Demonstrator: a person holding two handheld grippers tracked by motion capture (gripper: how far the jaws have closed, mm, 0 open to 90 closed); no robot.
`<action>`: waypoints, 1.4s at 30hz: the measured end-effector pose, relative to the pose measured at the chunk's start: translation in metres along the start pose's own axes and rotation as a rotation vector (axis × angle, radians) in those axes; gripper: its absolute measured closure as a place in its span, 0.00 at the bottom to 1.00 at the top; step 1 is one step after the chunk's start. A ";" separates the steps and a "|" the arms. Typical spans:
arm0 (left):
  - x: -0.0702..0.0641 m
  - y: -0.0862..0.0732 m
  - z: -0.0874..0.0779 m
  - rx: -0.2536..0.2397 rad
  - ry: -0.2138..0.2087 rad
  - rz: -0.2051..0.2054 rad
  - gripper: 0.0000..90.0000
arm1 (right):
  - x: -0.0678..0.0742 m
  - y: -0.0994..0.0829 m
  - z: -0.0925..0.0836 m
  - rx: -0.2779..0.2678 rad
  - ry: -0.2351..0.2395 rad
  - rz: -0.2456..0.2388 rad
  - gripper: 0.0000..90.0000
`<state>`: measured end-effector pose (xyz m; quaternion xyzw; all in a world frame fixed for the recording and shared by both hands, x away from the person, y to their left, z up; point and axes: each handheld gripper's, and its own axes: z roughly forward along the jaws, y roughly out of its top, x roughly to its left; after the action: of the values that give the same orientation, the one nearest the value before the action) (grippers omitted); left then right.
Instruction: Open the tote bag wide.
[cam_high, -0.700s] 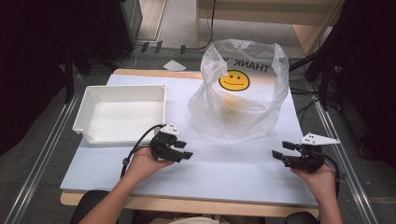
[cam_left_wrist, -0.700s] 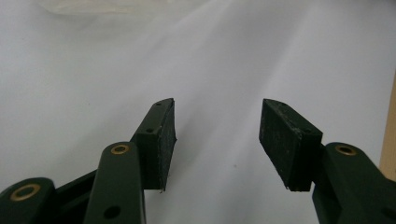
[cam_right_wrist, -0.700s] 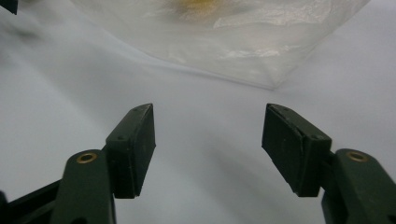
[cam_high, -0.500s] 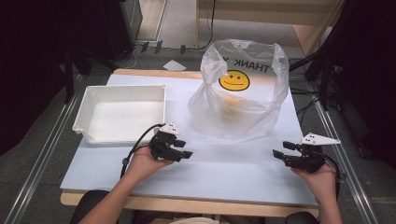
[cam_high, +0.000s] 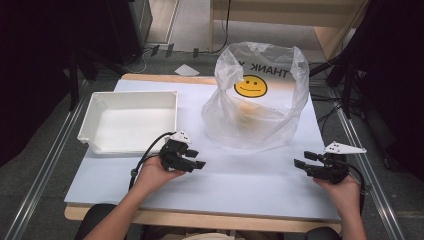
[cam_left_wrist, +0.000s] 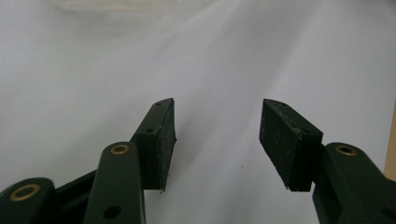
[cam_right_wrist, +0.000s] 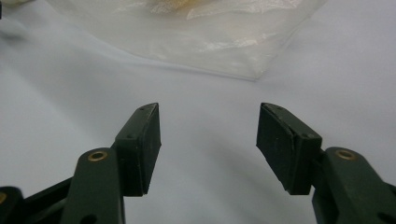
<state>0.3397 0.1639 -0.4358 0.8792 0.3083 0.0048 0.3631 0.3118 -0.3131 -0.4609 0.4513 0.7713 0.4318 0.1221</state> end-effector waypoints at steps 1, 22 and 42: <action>0.000 0.000 0.000 -0.001 -0.004 -0.001 0.52 | 0.000 0.000 0.000 0.002 0.003 0.000 0.46; -0.002 0.005 -0.004 -0.003 -0.039 0.017 0.76 | 0.001 0.005 0.000 -0.015 0.005 -0.015 0.51; -0.009 0.042 -0.033 -0.003 -0.074 0.038 0.86 | -0.025 0.040 -0.010 -0.001 0.070 0.029 0.80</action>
<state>0.3474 0.1564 -0.3827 0.8840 0.2778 -0.0205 0.3755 0.3435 -0.3297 -0.4290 0.4470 0.7685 0.4492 0.0891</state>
